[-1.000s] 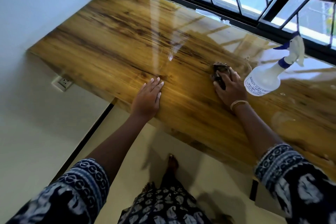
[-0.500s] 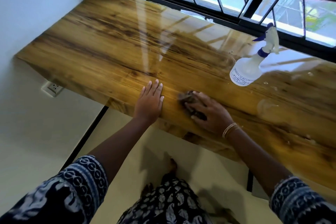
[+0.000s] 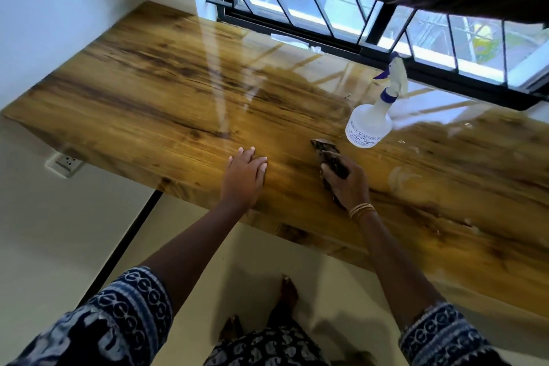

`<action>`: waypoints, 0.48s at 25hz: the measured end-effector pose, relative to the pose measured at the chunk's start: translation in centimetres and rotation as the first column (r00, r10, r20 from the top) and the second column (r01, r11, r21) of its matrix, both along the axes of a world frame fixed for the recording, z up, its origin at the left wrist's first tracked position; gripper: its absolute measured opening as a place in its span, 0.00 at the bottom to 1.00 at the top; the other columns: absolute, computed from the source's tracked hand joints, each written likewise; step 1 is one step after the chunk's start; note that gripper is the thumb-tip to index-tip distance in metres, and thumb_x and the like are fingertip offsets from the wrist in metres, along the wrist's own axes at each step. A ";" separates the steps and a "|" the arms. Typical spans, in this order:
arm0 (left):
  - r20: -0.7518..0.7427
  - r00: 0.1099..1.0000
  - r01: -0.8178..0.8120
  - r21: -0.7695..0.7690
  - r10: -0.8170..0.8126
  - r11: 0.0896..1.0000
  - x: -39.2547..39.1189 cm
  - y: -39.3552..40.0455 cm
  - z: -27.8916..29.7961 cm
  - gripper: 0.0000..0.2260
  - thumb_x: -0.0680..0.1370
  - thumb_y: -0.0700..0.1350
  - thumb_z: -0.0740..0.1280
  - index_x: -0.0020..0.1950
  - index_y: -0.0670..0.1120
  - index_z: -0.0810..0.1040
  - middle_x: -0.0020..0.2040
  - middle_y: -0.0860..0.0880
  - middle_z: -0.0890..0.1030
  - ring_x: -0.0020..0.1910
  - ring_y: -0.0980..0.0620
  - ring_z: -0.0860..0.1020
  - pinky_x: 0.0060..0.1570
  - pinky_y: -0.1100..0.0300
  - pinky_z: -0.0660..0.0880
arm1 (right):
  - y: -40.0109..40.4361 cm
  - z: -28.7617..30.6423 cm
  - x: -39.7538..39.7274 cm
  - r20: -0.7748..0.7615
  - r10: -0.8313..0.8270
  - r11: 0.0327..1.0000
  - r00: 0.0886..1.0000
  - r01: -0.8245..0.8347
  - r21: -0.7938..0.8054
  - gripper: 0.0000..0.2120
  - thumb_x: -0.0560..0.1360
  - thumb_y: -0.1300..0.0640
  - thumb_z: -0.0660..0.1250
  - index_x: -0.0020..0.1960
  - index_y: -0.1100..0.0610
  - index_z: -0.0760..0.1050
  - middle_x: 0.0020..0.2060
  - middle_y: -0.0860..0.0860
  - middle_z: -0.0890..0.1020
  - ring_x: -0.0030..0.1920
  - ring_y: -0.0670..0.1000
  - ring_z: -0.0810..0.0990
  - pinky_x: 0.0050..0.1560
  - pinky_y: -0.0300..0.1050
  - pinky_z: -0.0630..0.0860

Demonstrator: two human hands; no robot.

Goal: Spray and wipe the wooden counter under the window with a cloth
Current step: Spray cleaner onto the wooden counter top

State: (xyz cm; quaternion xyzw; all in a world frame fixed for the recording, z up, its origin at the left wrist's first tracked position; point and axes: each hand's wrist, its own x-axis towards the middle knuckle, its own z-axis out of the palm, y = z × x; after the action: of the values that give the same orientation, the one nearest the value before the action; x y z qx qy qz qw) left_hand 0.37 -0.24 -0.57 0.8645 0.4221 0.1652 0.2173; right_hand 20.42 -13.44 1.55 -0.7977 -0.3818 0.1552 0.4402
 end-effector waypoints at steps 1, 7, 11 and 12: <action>0.026 1.000 0.004 -0.001 -0.004 1.000 0.6 -0.2 0.4 0.15 0.82 0.47 0.58 0.64 0.46 0.78 0.69 0.44 0.73 0.71 0.46 0.67 0.72 0.47 0.58 | -0.7 0.3 0.3 -0.298 -0.044 0.995 0.954 0.069 0.075 0.16 0.75 0.53 0.70 0.61 0.59 0.78 0.49 0.51 0.83 0.46 0.46 0.80 0.43 0.43 0.76; 0.185 0.981 0.085 -0.112 -0.064 0.990 6.4 -2.5 4.7 0.07 0.74 0.49 0.72 0.47 0.48 0.85 0.43 0.51 0.85 0.40 0.58 0.81 0.46 0.60 0.78 | -4.6 0.8 2.9 -0.934 0.340 0.824 0.107 0.445 0.351 0.35 0.67 0.40 0.73 0.71 0.52 0.71 0.64 0.53 0.77 0.58 0.53 0.80 0.57 0.48 0.79; 0.283 0.959 0.074 -0.178 -0.021 0.981 11.6 -3.5 7.5 0.10 0.70 0.53 0.74 0.40 0.46 0.84 0.37 0.52 0.83 0.36 0.55 0.80 0.38 0.60 0.75 | -5.5 3.3 6.7 -0.834 0.539 0.674 0.119 0.532 0.512 0.44 0.52 0.48 0.85 0.65 0.57 0.75 0.56 0.57 0.82 0.51 0.56 0.84 0.48 0.50 0.82; 0.318 0.948 0.077 -0.213 -0.005 0.974 13.2 -3.6 8.3 0.11 0.71 0.52 0.74 0.44 0.45 0.84 0.40 0.50 0.84 0.40 0.54 0.81 0.40 0.59 0.75 | -5.0 4.3 7.6 -0.827 0.553 0.661 0.103 0.550 0.511 0.41 0.55 0.49 0.85 0.65 0.58 0.75 0.56 0.57 0.82 0.52 0.56 0.84 0.50 0.50 0.82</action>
State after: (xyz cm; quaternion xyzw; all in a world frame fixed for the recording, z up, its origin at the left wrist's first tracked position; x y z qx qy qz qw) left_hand 13.62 -3.79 7.73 0.8058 0.3795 0.2484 0.3808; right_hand 28.05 -18.42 5.90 -0.2074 -0.0061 0.4736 0.8560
